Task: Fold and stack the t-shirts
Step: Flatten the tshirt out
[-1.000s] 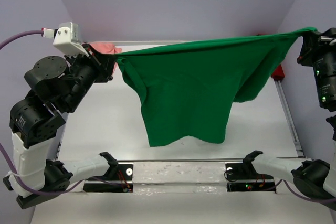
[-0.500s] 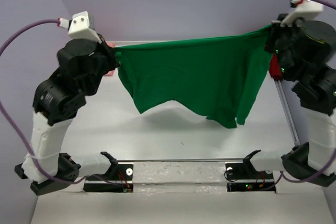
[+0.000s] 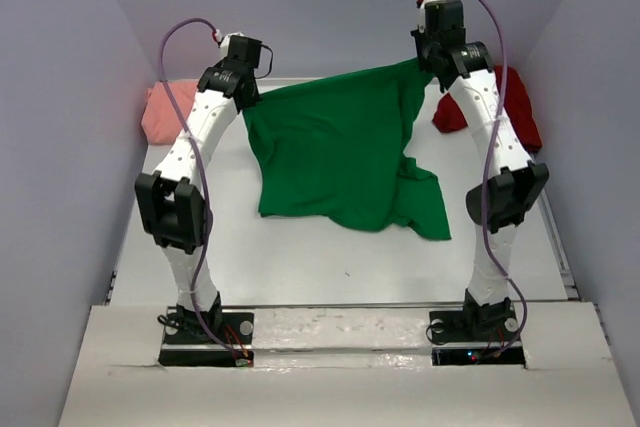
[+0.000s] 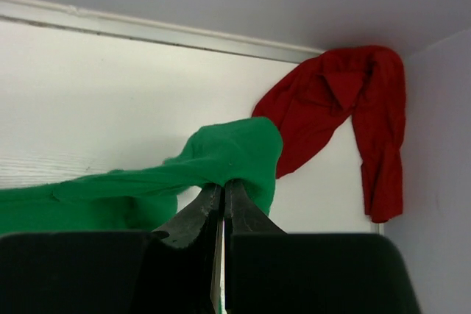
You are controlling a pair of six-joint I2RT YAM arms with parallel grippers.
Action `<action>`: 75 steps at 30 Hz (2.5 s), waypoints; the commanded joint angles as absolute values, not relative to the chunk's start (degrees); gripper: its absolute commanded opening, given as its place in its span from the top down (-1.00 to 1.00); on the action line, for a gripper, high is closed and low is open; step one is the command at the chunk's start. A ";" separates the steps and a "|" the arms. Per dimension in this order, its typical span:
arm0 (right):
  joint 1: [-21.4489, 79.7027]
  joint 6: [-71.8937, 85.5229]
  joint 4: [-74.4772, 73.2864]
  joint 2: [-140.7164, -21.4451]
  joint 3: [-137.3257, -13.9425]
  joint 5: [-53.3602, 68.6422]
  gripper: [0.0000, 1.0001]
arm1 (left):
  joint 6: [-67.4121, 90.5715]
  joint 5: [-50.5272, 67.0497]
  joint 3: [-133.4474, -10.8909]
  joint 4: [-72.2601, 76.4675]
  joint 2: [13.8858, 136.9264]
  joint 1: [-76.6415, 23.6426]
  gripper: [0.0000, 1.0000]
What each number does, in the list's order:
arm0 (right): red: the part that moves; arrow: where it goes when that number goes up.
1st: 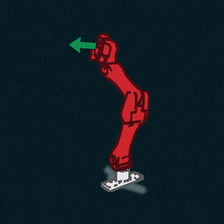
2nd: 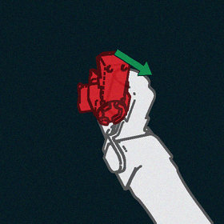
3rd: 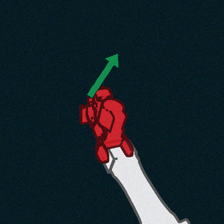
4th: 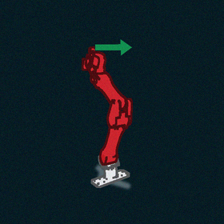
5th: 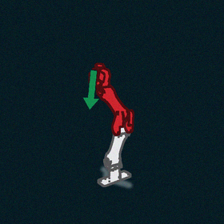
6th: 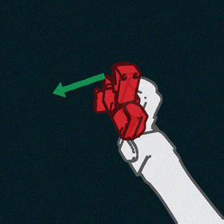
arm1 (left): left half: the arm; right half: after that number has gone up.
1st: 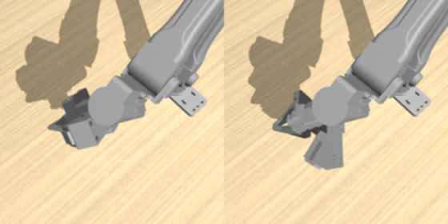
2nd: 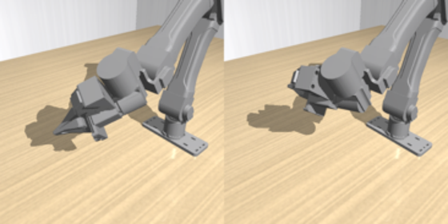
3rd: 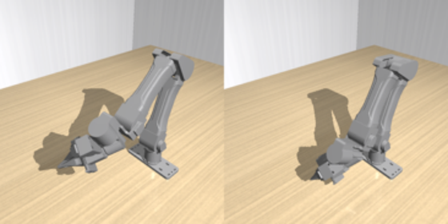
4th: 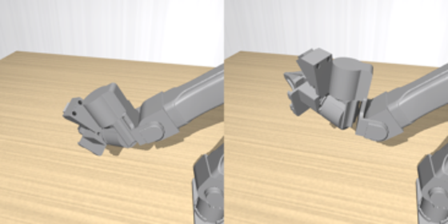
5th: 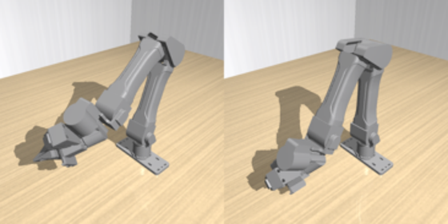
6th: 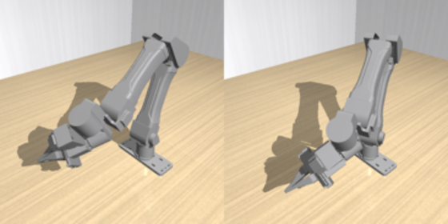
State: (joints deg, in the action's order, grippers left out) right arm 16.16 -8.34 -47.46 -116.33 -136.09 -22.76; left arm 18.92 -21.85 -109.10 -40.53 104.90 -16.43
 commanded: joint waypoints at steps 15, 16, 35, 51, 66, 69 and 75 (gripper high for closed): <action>8.44 -15.21 -32.96 -134.12 -142.91 -14.58 1.00 | 13.45 -18.11 -135.88 -33.85 132.18 -7.74 1.00; 8.44 -15.03 -32.78 -134.12 -142.56 -14.68 0.97 | 13.01 -17.84 -135.53 -33.05 132.27 -7.65 1.00; 9.92 9.38 -30.42 -83.48 -92.25 -17.15 -0.57 | 24.06 -16.81 -100.44 -31.90 94.77 -13.17 -0.77; 19.60 21.45 -33.83 -65.65 -57.39 -24.07 -0.53 | 30.50 -2.20 -51.85 -22.04 78.48 -19.07 -0.43; 19.60 20.21 -33.05 -65.30 -58.18 -23.56 -0.55 | 37.97 -13.44 -53.26 -26.98 83.32 -19.25 -0.31; 19.60 20.04 -33.05 -64.78 -58.10 -23.03 -0.55 | 38.23 -13.62 -54.31 -27.16 84.63 -18.90 -0.29; 19.60 19.86 -32.96 -63.54 -57.83 -22.15 -0.55 | 38.06 -13.10 -57.04 -27.33 88.76 -18.46 -0.29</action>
